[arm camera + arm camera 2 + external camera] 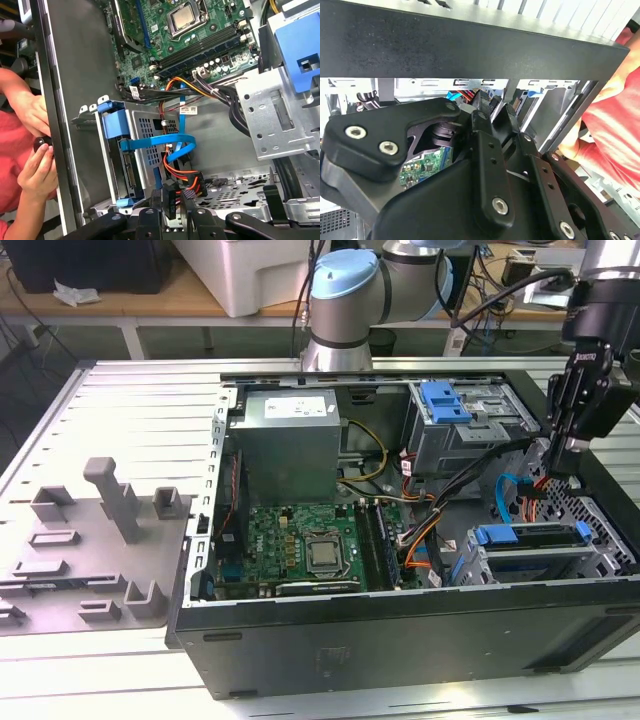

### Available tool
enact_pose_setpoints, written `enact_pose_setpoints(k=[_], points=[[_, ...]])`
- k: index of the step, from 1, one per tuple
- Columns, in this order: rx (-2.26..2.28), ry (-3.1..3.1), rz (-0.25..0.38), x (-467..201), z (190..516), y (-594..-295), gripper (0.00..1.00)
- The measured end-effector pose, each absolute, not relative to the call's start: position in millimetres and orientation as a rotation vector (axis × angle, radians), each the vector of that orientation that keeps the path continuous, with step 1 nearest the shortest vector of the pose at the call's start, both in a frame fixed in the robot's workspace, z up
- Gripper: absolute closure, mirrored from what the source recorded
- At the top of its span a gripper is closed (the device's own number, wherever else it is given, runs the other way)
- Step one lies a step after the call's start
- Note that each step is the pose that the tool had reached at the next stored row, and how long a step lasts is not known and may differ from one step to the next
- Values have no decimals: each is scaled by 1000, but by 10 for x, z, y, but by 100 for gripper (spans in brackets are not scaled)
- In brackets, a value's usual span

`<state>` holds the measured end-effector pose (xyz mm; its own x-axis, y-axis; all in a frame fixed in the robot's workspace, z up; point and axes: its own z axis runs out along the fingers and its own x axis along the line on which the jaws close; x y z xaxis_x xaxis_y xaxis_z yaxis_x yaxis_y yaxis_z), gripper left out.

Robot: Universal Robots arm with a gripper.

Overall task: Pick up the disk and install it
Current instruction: 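Insert the first disk wire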

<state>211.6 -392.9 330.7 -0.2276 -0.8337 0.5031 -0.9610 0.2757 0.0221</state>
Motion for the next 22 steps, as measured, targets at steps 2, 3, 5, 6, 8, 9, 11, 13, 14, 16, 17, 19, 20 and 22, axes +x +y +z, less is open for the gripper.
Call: enact_pose_setpoints(k=[2,3,5,6,8,9,11,13,14,16,17,19,20,22], points=[[1617,-2134,412,2116,3301,-3928,71],[1616,-2133,413,2116,3299,-3928,71],[1614,-2132,415,2116,3294,-3928,71],[1600,-2119,440,2116,3289,-3892,71],[1599,-2118,442,2107,3275,-3841,71],[1599,-2118,443,2107,3275,-3842,71],[1598,-2117,444,2107,3273,-3841,71],[1598,-2117,444,2107,3272,-3841,71],[1597,-2116,445,2107,3271,-3841,71],[1597,-2116,446,2107,3270,-3841,71],[1596,-2115,447,2107,3269,-3841,71],[1595,-2114,449,2107,3267,-3841,71],[1595,-2113,450,2106,3266,-3841,71],[1593,-2112,452,2106,3264,-3841,83]])
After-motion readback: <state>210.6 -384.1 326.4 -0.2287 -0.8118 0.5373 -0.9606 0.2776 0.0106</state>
